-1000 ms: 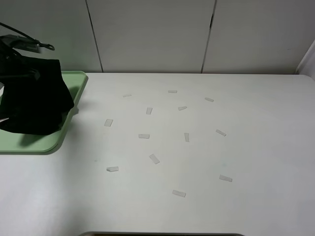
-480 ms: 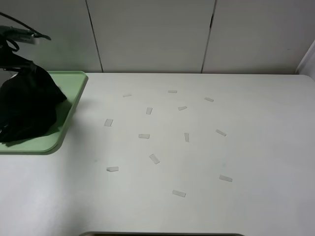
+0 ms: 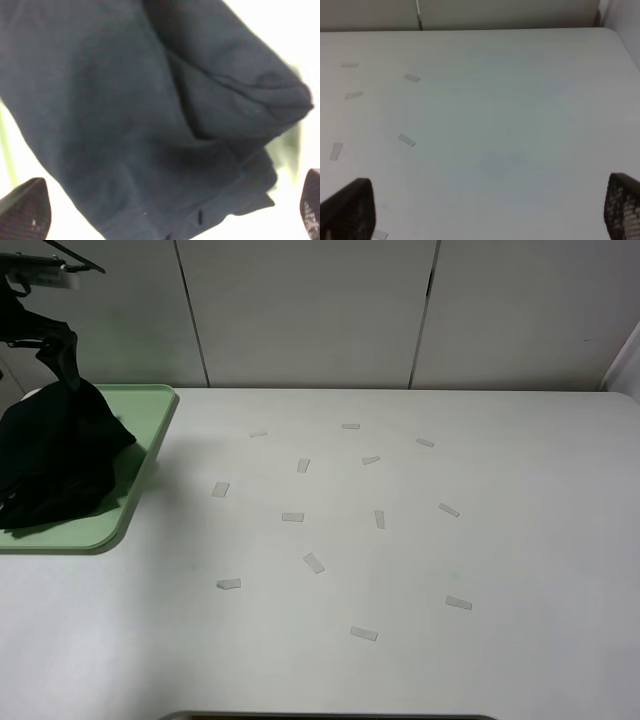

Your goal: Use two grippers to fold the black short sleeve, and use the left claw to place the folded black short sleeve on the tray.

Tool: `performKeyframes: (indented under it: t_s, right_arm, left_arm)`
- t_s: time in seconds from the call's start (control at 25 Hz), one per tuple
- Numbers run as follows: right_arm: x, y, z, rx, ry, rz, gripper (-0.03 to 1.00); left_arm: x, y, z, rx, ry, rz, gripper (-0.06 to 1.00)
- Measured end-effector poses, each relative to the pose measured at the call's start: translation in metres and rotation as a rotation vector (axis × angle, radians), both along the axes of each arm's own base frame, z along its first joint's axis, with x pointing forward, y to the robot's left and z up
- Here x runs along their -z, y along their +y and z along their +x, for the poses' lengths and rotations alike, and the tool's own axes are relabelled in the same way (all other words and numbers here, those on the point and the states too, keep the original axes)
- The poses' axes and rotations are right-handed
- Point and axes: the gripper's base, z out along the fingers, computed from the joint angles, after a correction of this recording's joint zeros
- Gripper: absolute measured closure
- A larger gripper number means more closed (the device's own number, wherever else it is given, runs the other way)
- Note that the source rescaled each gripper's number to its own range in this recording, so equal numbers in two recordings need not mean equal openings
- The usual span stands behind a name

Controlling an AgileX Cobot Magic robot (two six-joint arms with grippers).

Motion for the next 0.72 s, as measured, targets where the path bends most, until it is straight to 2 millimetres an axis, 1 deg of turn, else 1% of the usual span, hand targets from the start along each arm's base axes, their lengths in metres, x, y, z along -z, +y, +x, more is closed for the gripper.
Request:
performKeyframes:
  t_s: [0.16,0.24,0.4,0.56,0.72]
  right_arm:
    - [0.0,0.0,0.0,0.0,0.0,0.0,-0.03]
    - [0.0,0.0,0.0,0.0,0.0,0.0,-0.03]
    - [0.0,0.0,0.0,0.0,0.0,0.0,-0.03]
    - [0.0,0.0,0.0,0.0,0.0,0.0,-0.03]
    - [0.0,0.0,0.0,0.0,0.0,0.0,-0.03]
  left_arm:
    - [0.017,-0.013,-0.001,0.038,0.005,0.009,-0.05]
    - [0.03,-0.018,-0.003,0.052,-0.008,0.011,-0.05]
    - [0.058,-0.018,-0.006,0.06,-0.049,0.016,-0.05]
    - [0.084,-0.019,-0.01,0.066,-0.137,0.021,-0.05]
    - [0.101,-0.019,-0.01,0.07,-0.24,0.027,-0.05]
